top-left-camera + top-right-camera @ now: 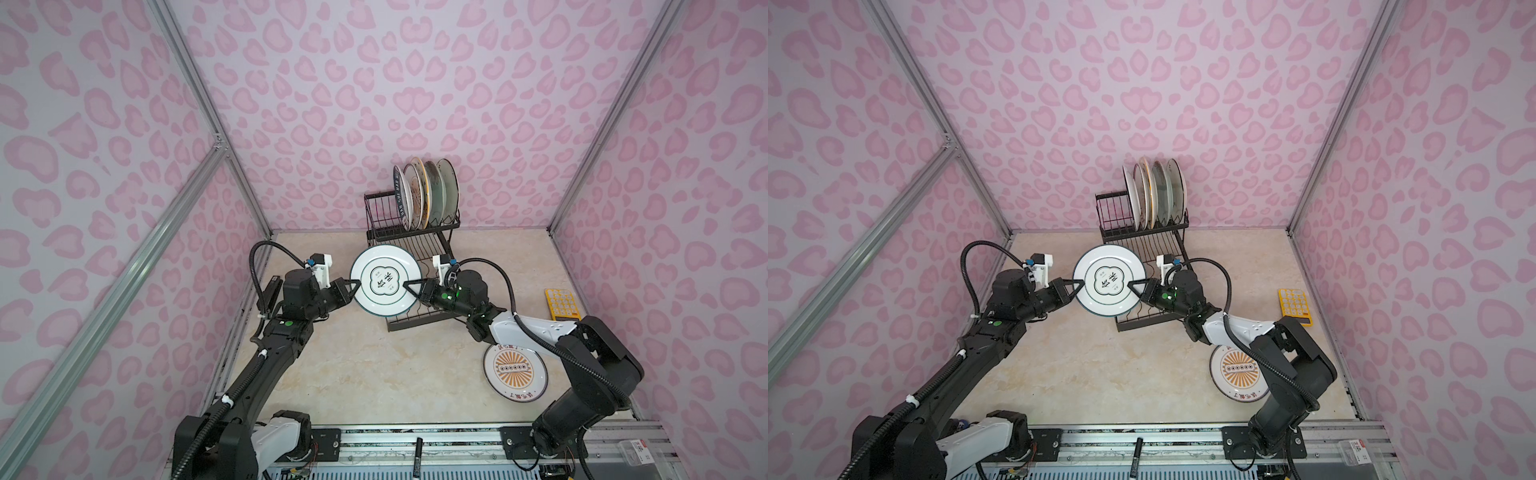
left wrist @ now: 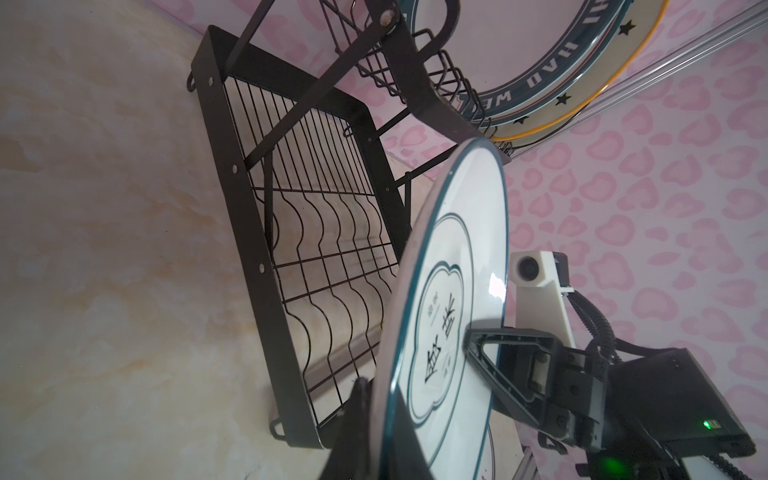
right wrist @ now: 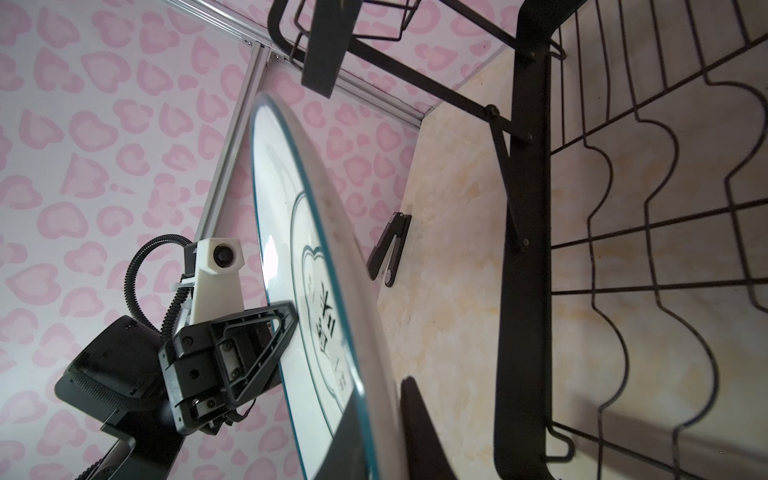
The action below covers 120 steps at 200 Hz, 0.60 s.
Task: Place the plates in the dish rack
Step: 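Lift the plate toward the rack with the right gripper while the left gripper holds it, then open the left gripper and carry the plate into the rack with the right gripper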
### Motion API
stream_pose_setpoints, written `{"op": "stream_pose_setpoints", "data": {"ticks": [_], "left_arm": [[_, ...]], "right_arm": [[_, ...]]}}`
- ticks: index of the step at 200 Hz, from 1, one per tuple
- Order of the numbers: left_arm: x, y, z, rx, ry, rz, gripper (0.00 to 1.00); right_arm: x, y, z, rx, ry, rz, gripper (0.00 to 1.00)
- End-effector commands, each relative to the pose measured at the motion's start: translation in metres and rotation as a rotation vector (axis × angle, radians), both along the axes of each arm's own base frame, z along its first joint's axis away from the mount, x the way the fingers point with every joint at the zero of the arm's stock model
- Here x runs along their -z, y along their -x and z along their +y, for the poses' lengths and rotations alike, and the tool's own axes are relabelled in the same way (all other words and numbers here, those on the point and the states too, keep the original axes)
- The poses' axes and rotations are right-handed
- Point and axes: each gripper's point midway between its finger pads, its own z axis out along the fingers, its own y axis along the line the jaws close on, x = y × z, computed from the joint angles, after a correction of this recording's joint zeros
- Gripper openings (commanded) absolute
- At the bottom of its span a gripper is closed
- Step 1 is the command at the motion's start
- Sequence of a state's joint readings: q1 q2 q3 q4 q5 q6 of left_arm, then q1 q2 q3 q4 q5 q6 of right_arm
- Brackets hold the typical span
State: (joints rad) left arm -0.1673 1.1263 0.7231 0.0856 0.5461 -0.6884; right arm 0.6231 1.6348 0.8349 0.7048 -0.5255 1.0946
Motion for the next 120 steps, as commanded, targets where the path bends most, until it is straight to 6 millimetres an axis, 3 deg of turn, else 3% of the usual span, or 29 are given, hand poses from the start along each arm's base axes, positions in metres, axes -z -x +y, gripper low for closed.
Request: {"op": "stream_pose_setpoints", "data": {"ticks": [1,25,57,78,120], "left_arm": [[-0.006,0.002,-0.003,0.029,-0.003,-0.04,0.03],[-0.006,0.003,-0.003,0.028,-0.008,-0.039,0.03],[-0.004,0.005,0.001,0.009,-0.024,-0.024,0.07],[-0.004,0.006,0.004,-0.006,-0.039,-0.024,0.18],[-0.008,0.011,0.008,-0.02,-0.053,-0.042,0.5]], "right_arm": [[-0.016,0.003,0.007,-0.035,-0.034,-0.049,0.08],[-0.018,0.003,0.008,-0.035,-0.036,-0.056,0.0],[-0.021,0.001,0.006,-0.028,-0.028,-0.072,0.0],[-0.025,-0.002,0.002,-0.018,-0.028,-0.083,0.0],[-0.034,-0.008,-0.009,0.012,-0.015,-0.118,0.0]]}}
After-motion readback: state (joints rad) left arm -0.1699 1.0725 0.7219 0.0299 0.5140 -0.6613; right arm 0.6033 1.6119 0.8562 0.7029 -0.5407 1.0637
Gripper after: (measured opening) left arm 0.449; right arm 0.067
